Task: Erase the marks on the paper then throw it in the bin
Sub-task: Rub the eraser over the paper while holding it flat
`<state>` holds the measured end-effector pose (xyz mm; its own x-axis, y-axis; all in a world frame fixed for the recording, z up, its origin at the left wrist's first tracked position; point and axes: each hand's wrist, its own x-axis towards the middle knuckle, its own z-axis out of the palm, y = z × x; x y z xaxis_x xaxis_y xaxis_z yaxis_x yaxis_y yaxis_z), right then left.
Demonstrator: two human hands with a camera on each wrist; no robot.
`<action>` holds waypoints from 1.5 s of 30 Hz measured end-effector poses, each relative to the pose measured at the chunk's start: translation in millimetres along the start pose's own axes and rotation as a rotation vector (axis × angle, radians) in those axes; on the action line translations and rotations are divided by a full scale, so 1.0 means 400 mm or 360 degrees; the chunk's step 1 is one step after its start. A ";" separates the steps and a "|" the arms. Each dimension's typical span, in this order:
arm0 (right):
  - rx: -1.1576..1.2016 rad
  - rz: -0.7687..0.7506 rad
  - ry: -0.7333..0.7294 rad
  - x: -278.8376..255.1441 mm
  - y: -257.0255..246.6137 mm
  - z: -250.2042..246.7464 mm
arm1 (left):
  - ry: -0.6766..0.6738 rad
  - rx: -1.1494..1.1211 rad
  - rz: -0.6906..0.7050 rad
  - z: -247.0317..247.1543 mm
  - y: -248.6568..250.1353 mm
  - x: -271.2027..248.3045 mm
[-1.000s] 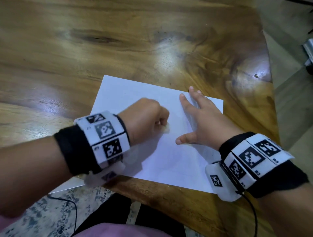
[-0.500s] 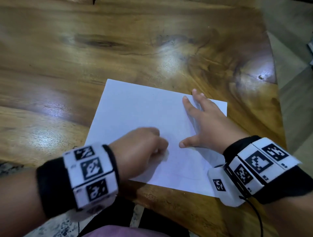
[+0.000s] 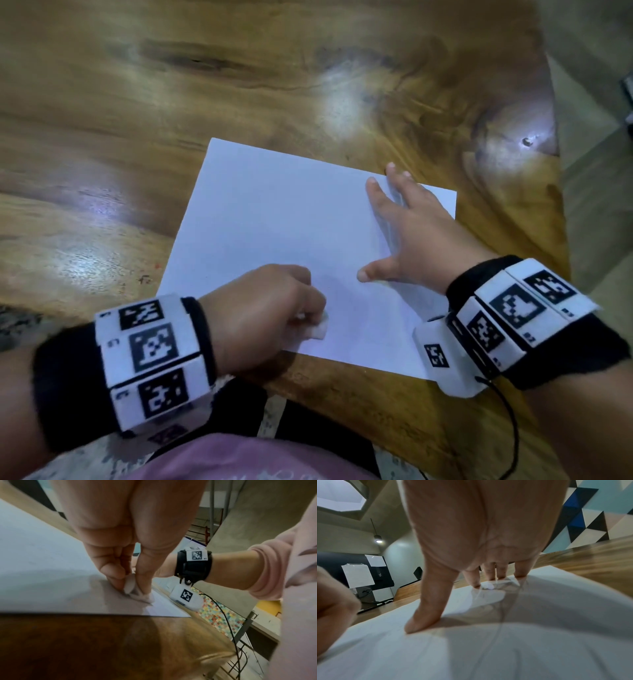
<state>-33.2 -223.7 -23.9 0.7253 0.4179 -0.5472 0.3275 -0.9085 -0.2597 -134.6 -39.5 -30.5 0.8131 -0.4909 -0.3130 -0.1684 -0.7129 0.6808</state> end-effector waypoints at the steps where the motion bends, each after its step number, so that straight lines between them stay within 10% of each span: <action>1: 0.0000 0.0002 0.0000 0.000 -0.001 0.001 | 0.0002 -0.0013 -0.0018 -0.003 -0.003 0.004; 6: -0.0006 -0.0004 0.0004 -0.001 -0.001 0.000 | 0.0263 0.0102 -0.0016 -0.027 0.007 0.080; 13: 0.0016 0.0000 0.0001 0.000 0.002 0.001 | -0.0051 -0.0070 -0.0102 -0.013 -0.004 -0.010; 20: 0.0001 -0.0002 -0.0003 -0.008 -0.005 0.002 | 0.0508 0.0102 -0.0278 -0.125 -0.049 0.082; 28: -0.0008 0.0014 -0.0004 -0.008 -0.005 0.001 | 0.0007 -0.0041 -0.0159 -0.022 -0.026 -0.037; 34: -0.0026 0.0017 -0.0008 -0.009 -0.007 0.002 | 0.0415 0.0075 -0.0121 -0.048 -0.027 0.046; 40: -0.0018 0.0011 -0.0013 -0.006 -0.005 0.001 | 0.0013 -0.0054 -0.0061 0.003 0.001 -0.007; 45: -0.0034 -0.0003 -0.0002 -0.005 -0.003 0.003 | 0.0262 0.0074 0.0011 -0.018 -0.009 0.050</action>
<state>-35.8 -223.3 -23.5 0.7237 0.4195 -0.5479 0.3417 -0.9077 -0.2437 -113.5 -43.2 -34.2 0.8915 -0.4097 -0.1932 -0.1967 -0.7343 0.6497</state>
